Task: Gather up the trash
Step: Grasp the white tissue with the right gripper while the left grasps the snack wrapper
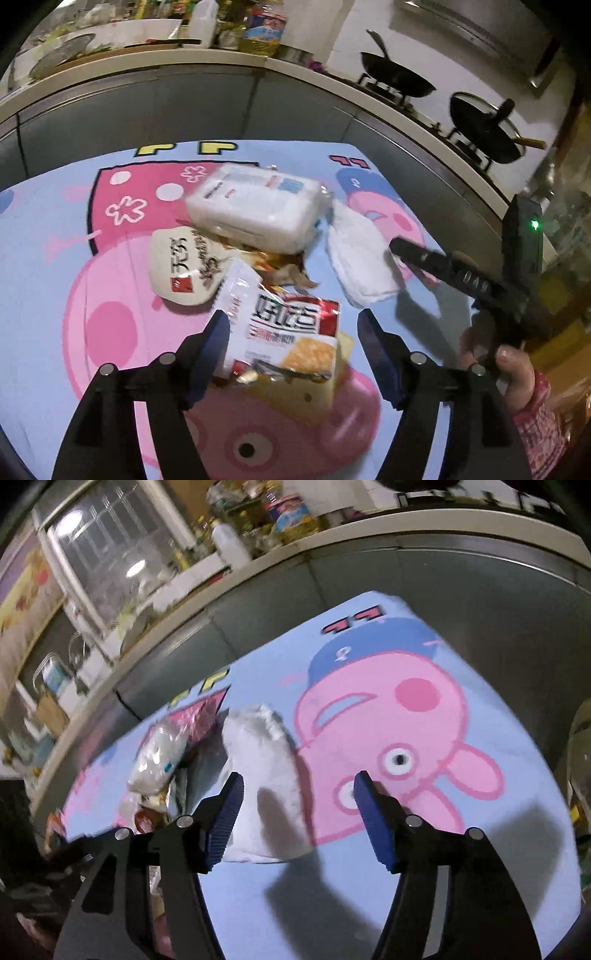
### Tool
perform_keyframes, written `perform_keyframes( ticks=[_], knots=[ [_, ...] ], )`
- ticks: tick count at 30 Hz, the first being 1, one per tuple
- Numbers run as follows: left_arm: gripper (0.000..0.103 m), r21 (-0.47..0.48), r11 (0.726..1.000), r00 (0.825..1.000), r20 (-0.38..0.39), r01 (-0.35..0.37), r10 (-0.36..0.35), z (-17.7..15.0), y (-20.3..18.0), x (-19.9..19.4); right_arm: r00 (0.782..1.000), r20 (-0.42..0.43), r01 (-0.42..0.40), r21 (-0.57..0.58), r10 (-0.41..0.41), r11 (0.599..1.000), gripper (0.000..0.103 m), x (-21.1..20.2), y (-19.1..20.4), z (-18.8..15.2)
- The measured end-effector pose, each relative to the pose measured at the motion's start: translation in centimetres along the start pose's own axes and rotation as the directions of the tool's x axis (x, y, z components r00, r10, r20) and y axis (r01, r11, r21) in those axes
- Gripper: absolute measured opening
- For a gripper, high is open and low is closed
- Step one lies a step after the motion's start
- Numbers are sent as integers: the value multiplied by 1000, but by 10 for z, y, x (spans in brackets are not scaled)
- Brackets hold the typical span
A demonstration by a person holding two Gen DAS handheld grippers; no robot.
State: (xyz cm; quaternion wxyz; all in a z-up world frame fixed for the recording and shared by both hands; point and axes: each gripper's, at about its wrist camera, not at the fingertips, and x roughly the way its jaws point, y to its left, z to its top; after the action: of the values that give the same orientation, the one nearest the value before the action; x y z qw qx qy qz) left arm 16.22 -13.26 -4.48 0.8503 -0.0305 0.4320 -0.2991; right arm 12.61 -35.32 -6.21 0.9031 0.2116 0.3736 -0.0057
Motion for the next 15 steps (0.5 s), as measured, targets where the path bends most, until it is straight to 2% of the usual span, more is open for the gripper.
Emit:
perform_keyframes(
  ticks=[1, 2, 4, 5, 8, 10, 11, 12, 14, 15],
  knots=[
    [73, 0, 1000, 1000, 14, -9, 9, 0, 1, -2, 1000, -6, 6, -20, -6, 1000, 62, 5, 7, 0],
    [75, 6, 1000, 999, 26, -27, 27, 0, 2, -3, 1000, 4, 24, -42, -24, 999, 57, 6, 10, -4],
    [75, 21, 999, 999, -1, -45, 45, -1, 4, 2, 1000, -27, 5, -96, -8, 995, 14, 10, 21, -9],
    [75, 20, 999, 999, -19, -47, 48, -1, 5, 6, 999, -42, 0, -106, -5, 994, 4, 12, 25, -13],
    [75, -3, 999, 998, -35, -47, 47, -3, 12, 9, 999, -38, -36, -101, 32, 994, 2, 3, 29, -23],
    [70, -18, 999, 999, -39, -37, 36, -6, 14, 10, 996, -32, -88, -66, 86, 994, 2, -10, 31, -34],
    [57, -24, 999, 998, -51, -28, 27, -8, 16, 12, 994, -33, -106, -56, 104, 993, 2, -11, 34, -38],
    [34, -24, 999, 998, -58, -21, 20, -11, 15, 13, 991, -37, -128, -48, 126, 991, 2, -13, 38, -43],
    [4, -20, 1000, 997, -80, -4, 3, -16, 12, 12, 988, -39, -151, -48, 149, 987, 2, -19, 47, -54],
    [4, -20, 1000, 997, -80, 6, -8, -19, 10, 10, 986, -38, -164, -48, 162, 985, 2, -25, 51, -61]
  ],
)
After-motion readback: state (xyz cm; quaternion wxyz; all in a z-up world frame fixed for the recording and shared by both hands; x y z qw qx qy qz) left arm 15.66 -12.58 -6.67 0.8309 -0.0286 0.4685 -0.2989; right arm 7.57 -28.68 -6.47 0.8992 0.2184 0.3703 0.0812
